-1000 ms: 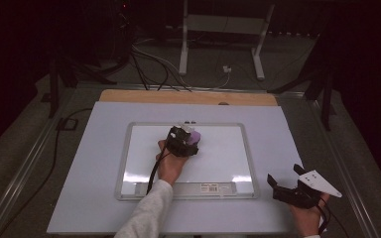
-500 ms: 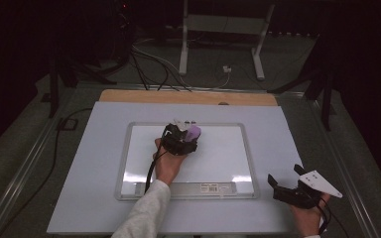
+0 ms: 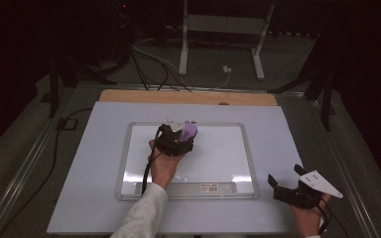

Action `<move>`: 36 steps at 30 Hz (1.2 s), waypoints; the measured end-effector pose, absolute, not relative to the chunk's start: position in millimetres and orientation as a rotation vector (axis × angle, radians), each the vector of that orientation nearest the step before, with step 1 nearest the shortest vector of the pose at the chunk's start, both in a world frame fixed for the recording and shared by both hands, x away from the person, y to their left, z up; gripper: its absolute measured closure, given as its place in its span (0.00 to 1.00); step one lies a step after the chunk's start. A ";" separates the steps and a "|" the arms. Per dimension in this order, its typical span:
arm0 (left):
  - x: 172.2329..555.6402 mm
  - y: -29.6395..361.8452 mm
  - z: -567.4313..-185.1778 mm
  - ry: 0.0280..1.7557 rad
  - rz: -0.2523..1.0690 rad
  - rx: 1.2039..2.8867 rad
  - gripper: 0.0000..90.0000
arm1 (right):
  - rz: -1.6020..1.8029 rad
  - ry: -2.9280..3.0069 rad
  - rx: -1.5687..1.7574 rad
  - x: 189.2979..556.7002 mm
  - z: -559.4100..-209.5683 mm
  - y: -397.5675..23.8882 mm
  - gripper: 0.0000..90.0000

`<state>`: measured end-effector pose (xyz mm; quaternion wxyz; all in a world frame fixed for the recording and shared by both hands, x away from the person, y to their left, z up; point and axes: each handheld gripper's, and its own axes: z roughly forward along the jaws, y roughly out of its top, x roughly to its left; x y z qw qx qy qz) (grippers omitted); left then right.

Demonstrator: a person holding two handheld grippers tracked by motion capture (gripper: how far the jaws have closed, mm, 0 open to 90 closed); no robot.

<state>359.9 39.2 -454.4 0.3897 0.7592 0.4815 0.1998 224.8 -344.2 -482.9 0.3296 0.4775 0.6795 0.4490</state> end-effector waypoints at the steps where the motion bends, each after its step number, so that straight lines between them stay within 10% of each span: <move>1: 358.7 40.2 -453.4 1.223 0.510 1.929 0.47 | 1.177 1.776 1.252 224.7 -482.9 -344.3 0.00; 36: 330.9 95.5 -446.9 1.282 0.562 1.872 0.47 | 1.174 1.773 1.257 224.4 -483.1 -344.2 0.00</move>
